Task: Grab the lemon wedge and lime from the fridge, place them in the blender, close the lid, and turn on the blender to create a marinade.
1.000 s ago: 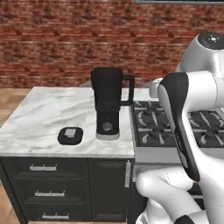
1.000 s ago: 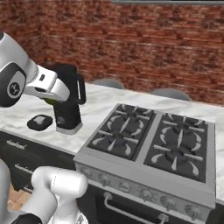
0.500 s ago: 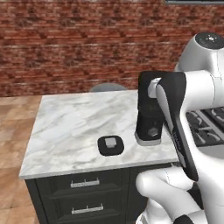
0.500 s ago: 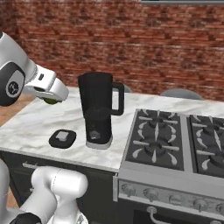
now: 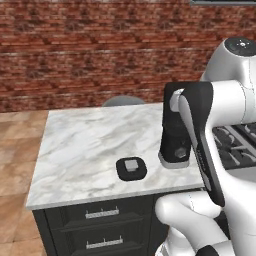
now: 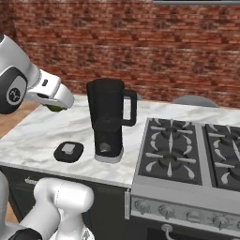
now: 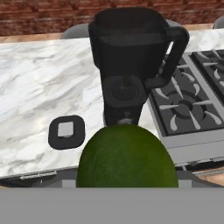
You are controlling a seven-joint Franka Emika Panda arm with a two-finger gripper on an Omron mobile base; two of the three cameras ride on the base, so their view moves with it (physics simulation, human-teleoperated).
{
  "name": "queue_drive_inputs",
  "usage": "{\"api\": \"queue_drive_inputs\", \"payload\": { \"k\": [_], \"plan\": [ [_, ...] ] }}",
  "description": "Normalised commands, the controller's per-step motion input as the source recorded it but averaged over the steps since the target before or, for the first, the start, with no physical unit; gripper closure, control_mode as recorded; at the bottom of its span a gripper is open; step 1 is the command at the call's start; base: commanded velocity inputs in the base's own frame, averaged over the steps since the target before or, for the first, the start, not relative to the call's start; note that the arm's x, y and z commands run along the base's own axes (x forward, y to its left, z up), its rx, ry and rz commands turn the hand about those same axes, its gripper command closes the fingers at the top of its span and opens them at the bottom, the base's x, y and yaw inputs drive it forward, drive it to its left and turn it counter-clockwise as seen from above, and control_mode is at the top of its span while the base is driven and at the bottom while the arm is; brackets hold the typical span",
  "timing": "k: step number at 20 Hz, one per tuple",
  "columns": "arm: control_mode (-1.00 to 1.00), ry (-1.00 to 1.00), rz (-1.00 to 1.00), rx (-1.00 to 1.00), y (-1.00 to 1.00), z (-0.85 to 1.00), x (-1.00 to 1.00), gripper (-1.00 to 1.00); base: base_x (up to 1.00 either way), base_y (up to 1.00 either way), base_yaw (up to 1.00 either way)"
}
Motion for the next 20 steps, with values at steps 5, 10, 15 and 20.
{"api": "queue_drive_inputs", "payload": {
  "k": [5,10,15,20],
  "plan": [
    [1.0,0.0,0.0,0.0,0.0,0.0,0.0,1.0,0.0,-0.26,0.0],
    [1.0,0.0,0.0,0.0,0.0,0.0,0.0,1.0,0.01,-0.25,0.0],
    [1.0,0.0,0.0,0.0,0.0,0.0,0.0,1.0,0.01,-0.14,0.0],
    [1.0,0.0,0.0,0.0,0.0,0.0,0.0,1.0,0.0,-0.35,0.0]
  ]
}}
